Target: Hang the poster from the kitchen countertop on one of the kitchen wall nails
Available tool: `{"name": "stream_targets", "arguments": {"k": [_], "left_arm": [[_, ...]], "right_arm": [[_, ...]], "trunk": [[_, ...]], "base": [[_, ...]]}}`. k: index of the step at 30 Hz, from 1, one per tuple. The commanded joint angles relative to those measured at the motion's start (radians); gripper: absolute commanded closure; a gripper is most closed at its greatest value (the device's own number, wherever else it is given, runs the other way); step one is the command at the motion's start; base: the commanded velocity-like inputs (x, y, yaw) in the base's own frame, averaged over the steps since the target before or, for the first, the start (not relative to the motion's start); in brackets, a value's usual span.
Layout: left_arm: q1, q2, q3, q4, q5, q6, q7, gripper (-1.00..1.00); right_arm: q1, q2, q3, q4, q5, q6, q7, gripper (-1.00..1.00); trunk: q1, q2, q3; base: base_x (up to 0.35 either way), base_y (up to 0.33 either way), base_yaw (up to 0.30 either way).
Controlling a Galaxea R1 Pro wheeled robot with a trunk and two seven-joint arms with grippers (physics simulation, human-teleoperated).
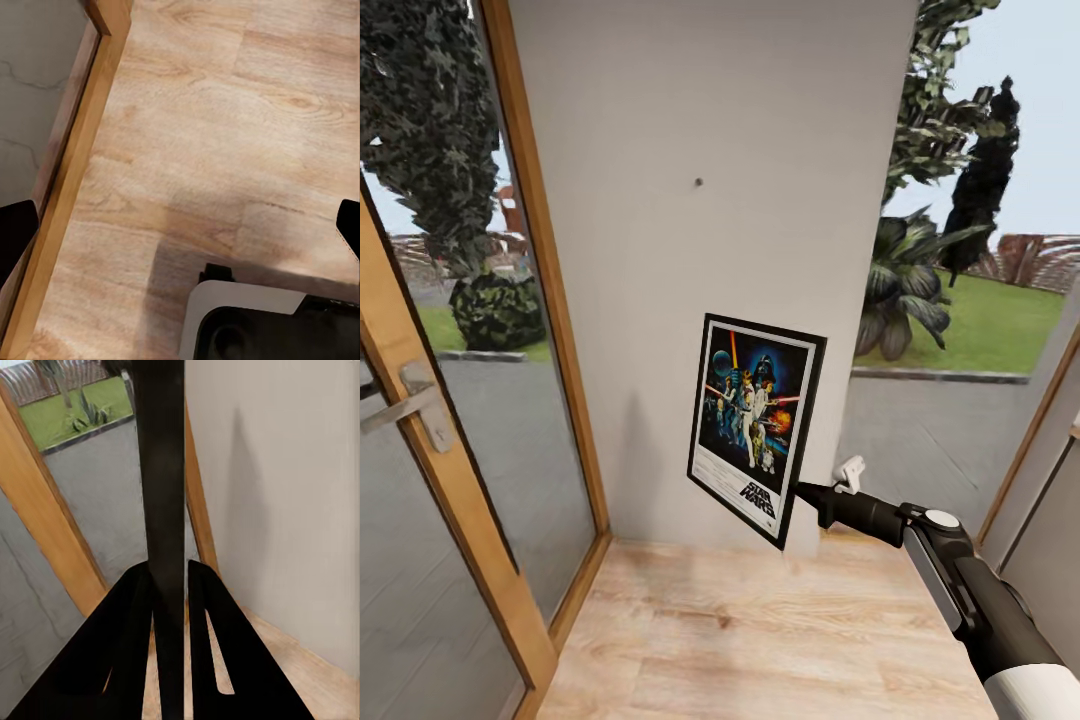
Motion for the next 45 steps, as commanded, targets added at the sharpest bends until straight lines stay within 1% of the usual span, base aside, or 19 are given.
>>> {"name": "stream_targets", "arguments": {"k": [1, 12, 26, 32, 33, 36, 37, 38, 39, 40, 42, 43, 45], "left_arm": [[0.001, 0.0, 0.001, -0.001, 0.0, 0.0, 0.0, -1.0], [0.001, 0.0, 0.002, -0.001, 0.0, 0.0, 0.0, -1.0], [0.001, 0.001, 0.002, -0.001, 0.0, 0.0, 0.0, -1.0], [0.001, 0.001, 0.002, -0.001, 0.0, 0.0, 0.0, -1.0], [0.001, 0.001, 0.002, -0.001, 0.0, 0.0, 0.0, -1.0], [0.001, 0.001, 0.002, -0.001, 0.0, 0.0, 0.0, -1.0], [0.001, 0.001, 0.003, -0.001, 0.0, 0.0, 0.0, -1.0], [0.001, 0.001, 0.002, -0.001, 0.0, 0.0, 0.0, -1.0], [0.001, 0.001, 0.002, -0.001, 0.0, 0.0, 0.0, -1.0], [0.001, 0.001, 0.002, -0.001, 0.0, 0.0, 0.0, -1.0], [0.001, 0.001, 0.003, -0.001, 0.0, 0.0, 0.0, -1.0], [0.001, 0.001, 0.002, -0.001, 0.0, 0.0, 0.0, -1.0], [0.001, 0.001, 0.002, -0.001, 0.0, 0.0, 0.0, -1.0]], "right_arm": [[0.0, -0.001, 0.001, 0.0, -0.012, 0.01, 0.0, 1.0], [0.0, -0.001, 0.001, -0.001, -0.012, 0.01, 0.001, 1.0], [0.0, 0.0, 0.001, -0.002, -0.012, 0.01, 0.001, 1.0], [0.006, -0.001, 0.001, -0.004, -0.012, 0.002, 0.002, 1.0], [0.023, -0.001, 0.001, -0.036, -0.012, 0.0, 0.011, 1.0], [0.031, -0.002, 0.005, -0.057, -0.012, -0.001, 0.02, 1.0], [0.032, -0.002, 0.03, -0.077, -0.012, 0.002, 0.051, 1.0], [0.031, -0.002, 0.045, -0.114, -0.012, 0.009, 0.072, 1.0], [0.031, -0.002, 0.048, -0.127, -0.012, 0.013, 0.077, 1.0], [0.03, -0.002, 0.053, -0.153, -0.012, 0.034, 0.083, 1.0], [0.026, -0.002, 0.056, -0.175, -0.012, 0.062, 0.088, 1.0], [0.022, -0.002, 0.058, -0.193, -0.012, 0.093, 0.091, 1.0], [0.01, -0.002, 0.06, -0.212, -0.013, 0.129, 0.095, 1.0]], "trunk": [[0.001, -0.001, 0.0], [0.001, -0.001, 0.006], [0.001, -0.001, 0.006], [0.001, -0.001, 0.006], [0.001, -0.001, 0.006], [0.001, -0.001, 0.006], [0.001, -0.001, 0.006], [0.001, -0.001, 0.006], [0.001, -0.001, 0.006], [0.001, -0.001, 0.006], [0.001, -0.001, 0.006], [0.001, -0.001, 0.006], [0.001, -0.001, 0.006]], "base": [[0.318, 0.0, 0.0], [0.112, 0.0, -0.113], [0.307, 0.0, -0.009], [0.135, 0.0, 0.0], [0.016, 0.0, 0.0], [0.008, 0.0, 0.0], [0.0, 0.0, 0.0], [0.0, 0.0, 0.0], [0.0, 0.0, 0.0], [0.0, 0.0, 0.0], [0.0, 0.0, 0.0], [0.0, 0.0, 0.0], [0.0, 0.0, 0.0]]}}
